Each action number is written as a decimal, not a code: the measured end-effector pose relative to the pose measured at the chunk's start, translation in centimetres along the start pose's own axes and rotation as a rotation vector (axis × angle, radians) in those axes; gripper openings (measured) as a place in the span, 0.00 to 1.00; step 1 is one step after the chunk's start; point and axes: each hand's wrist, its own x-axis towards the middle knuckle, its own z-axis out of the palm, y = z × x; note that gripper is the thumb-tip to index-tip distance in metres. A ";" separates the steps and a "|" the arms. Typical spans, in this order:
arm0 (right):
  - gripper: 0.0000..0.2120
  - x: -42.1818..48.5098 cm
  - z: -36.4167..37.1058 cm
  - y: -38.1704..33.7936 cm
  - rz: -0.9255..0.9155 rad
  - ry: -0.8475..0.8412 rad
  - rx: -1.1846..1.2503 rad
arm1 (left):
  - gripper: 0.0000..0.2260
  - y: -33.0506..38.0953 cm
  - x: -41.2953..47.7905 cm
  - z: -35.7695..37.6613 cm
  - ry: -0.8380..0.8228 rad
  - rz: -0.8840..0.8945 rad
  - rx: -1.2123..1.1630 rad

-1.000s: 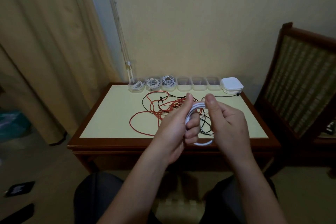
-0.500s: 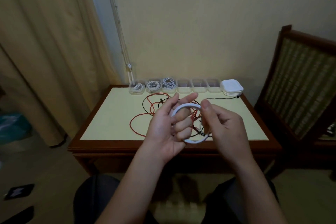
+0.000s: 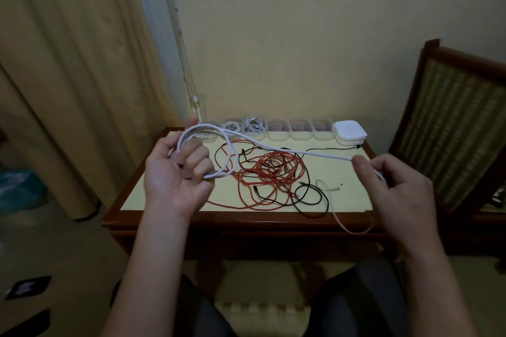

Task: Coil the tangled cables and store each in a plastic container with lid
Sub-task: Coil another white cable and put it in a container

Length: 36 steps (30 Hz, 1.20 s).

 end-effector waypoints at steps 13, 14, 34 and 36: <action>0.11 0.2 2.0 2.2 -0.141 -0.235 -0.390 | 0.12 -1.9 0.6 1.2 0.216 0.294 0.295; 0.12 0.1 2.2 2.3 -0.131 -0.285 -0.434 | 0.11 -1.9 0.7 1.1 0.220 0.287 0.282; 0.13 -1.3 4.6 -3.2 -0.024 -0.243 0.183 | 0.14 -7.9 -0.7 0.2 -0.182 -0.125 1.032; 0.14 -1.2 4.9 -3.2 0.001 -0.168 0.182 | 0.15 -8.3 -0.7 0.7 -0.191 -0.248 0.767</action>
